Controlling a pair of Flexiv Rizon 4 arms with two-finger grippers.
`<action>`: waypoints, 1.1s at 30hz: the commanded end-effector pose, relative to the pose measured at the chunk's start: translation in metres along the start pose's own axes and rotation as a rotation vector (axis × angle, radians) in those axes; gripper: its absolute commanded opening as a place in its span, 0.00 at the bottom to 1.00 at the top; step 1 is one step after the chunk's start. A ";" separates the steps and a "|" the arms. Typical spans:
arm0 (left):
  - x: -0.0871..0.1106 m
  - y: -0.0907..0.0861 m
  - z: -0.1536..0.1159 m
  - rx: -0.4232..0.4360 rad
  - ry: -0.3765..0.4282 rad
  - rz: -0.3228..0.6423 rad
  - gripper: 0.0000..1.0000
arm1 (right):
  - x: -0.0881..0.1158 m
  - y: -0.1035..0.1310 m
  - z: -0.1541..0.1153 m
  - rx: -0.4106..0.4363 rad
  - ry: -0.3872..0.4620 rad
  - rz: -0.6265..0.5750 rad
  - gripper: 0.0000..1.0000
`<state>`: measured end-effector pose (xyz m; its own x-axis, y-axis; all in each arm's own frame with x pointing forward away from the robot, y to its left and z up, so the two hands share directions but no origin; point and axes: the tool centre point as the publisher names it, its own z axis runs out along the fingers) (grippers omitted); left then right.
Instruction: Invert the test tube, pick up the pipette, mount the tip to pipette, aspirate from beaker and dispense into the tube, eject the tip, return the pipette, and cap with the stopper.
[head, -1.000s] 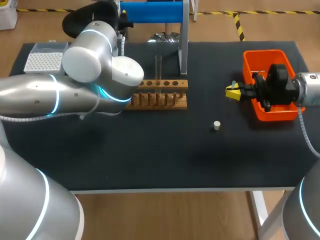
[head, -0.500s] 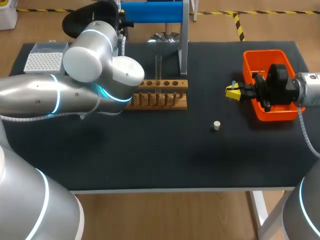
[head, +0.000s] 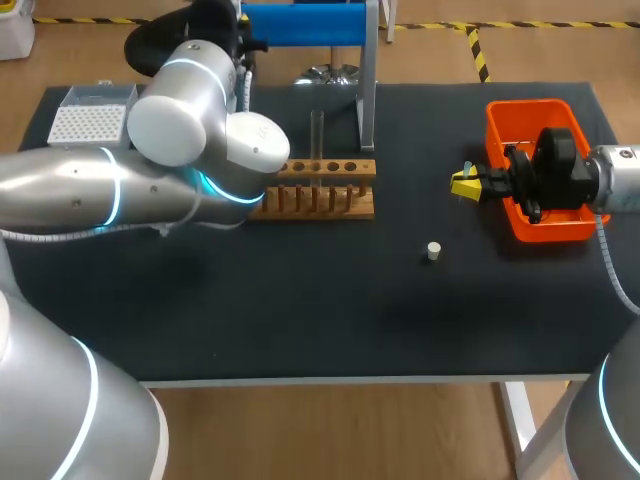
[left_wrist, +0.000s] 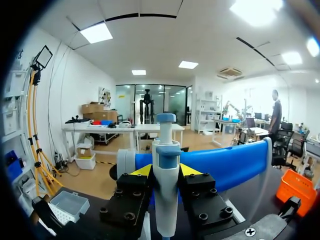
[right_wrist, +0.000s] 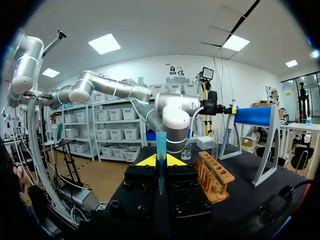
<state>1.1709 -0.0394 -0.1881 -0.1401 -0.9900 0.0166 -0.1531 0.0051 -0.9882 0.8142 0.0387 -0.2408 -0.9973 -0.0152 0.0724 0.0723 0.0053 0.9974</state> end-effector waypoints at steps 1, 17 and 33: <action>-0.001 -0.013 0.001 -0.002 0.001 0.012 0.00 | 0.001 0.000 -0.001 0.001 -0.001 0.000 0.00; 0.008 -0.030 -0.022 0.001 0.148 0.031 0.00 | 0.001 0.000 -0.001 0.001 -0.001 0.000 0.00; 0.037 -0.062 -0.072 0.025 0.492 0.053 0.00 | 0.001 0.000 -0.001 0.001 -0.001 0.000 0.00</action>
<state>1.1195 -0.0772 -0.1259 -0.4444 -0.8958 0.0096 -0.0946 0.0362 -0.9949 0.8142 0.0387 -0.2408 -0.9973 -0.0152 0.0724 0.0723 0.0053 0.9974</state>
